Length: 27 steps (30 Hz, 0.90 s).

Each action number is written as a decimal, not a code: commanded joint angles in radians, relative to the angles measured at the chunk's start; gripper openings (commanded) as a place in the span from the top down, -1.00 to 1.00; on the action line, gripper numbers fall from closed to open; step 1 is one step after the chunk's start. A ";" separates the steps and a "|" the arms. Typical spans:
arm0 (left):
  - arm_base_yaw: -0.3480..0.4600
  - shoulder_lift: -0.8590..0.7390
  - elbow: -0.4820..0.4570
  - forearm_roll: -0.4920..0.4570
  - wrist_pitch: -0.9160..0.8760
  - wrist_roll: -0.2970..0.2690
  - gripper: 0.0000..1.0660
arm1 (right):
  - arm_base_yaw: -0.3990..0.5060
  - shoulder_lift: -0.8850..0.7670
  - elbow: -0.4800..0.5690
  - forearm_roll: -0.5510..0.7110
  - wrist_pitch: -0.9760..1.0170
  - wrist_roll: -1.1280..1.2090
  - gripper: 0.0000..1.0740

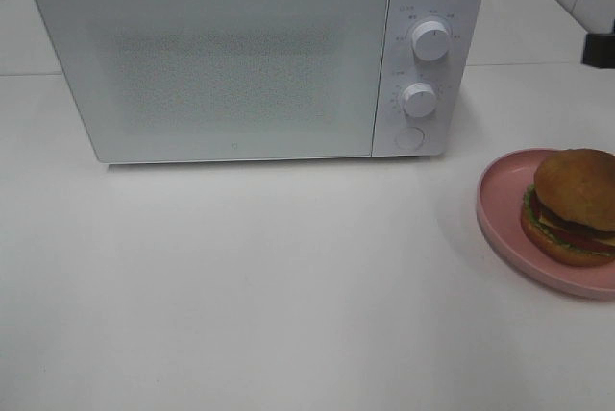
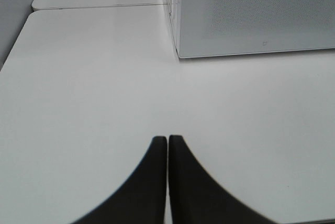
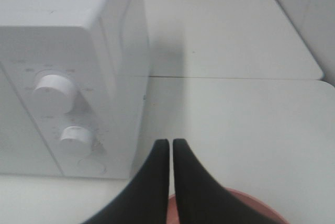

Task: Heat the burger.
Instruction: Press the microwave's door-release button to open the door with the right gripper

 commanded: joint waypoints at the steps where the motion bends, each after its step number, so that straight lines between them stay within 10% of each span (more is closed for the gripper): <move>1: 0.003 -0.023 0.002 -0.008 -0.010 -0.004 1.00 | 0.093 0.062 -0.005 -0.043 -0.067 -0.010 0.97; 14: 0.003 -0.023 0.002 -0.008 -0.010 -0.004 1.00 | 0.409 0.301 -0.006 -0.044 -0.286 0.020 0.96; 27: 0.003 -0.023 0.002 -0.008 -0.010 -0.004 1.00 | 0.431 0.412 -0.003 -0.044 -0.411 0.108 0.90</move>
